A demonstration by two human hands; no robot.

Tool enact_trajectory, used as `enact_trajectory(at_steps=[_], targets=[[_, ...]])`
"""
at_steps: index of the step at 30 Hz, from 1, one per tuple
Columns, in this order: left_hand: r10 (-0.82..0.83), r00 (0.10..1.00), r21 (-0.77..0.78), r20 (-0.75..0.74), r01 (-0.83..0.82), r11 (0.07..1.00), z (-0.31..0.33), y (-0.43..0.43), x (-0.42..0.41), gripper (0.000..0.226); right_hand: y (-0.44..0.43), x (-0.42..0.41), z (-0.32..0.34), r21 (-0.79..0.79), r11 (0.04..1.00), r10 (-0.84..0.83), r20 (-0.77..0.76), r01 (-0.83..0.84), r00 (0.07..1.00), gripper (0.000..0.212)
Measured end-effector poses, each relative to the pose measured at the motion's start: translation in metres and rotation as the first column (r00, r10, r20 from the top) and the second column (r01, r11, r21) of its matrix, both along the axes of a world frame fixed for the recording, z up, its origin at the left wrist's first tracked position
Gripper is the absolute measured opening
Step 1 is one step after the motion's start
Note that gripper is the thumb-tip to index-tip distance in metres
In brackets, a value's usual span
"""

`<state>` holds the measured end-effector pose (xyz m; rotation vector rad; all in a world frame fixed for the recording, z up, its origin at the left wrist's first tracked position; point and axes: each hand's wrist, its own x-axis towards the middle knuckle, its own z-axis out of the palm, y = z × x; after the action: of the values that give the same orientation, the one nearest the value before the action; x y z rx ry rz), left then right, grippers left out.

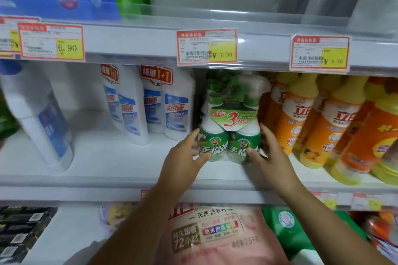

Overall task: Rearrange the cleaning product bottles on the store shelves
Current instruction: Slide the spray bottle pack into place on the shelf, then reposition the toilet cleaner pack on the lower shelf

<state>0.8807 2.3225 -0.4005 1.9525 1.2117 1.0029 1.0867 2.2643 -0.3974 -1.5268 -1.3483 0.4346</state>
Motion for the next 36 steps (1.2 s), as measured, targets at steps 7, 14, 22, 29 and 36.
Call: enact_trajectory(at_steps=[7, 14, 22, 29, 36], targets=[[-0.025, 1.0, -0.036, 0.015, 0.026, 0.999, 0.002, 0.001, -0.002, 0.065, 0.006, 0.003, -0.003, -0.009, 1.0, 0.024, 0.03, -0.023, 0.999, 0.07], [0.08, 0.996, -0.018, -0.05, -0.081, 0.997, 0.006, -0.006, -0.036, 0.058, -0.013, -0.038, 0.009, 0.389, 0.903, -0.319, 0.317, 0.184, 0.893, 0.046], [0.321, 0.947, 0.012, -0.005, -0.321, 0.947, 0.017, 0.0, -0.111, 0.052, 0.029, -0.152, 0.01, 0.126, 0.974, 0.148, 0.261, -0.186, 0.954, 0.057], [0.345, 0.936, 0.026, -0.068, -0.344, 0.939, 0.009, 0.019, -0.14, 0.061, 0.088, -0.174, -0.002, -0.056, 0.998, 0.024, 0.233, -0.011, 0.972, 0.078], [0.334, 0.937, 0.038, -0.098, -0.332, 0.942, 0.011, 0.043, -0.135, 0.07, 0.108, -0.167, -0.009, -0.054, 0.998, 0.042, 0.317, -0.027, 0.947, 0.074]])
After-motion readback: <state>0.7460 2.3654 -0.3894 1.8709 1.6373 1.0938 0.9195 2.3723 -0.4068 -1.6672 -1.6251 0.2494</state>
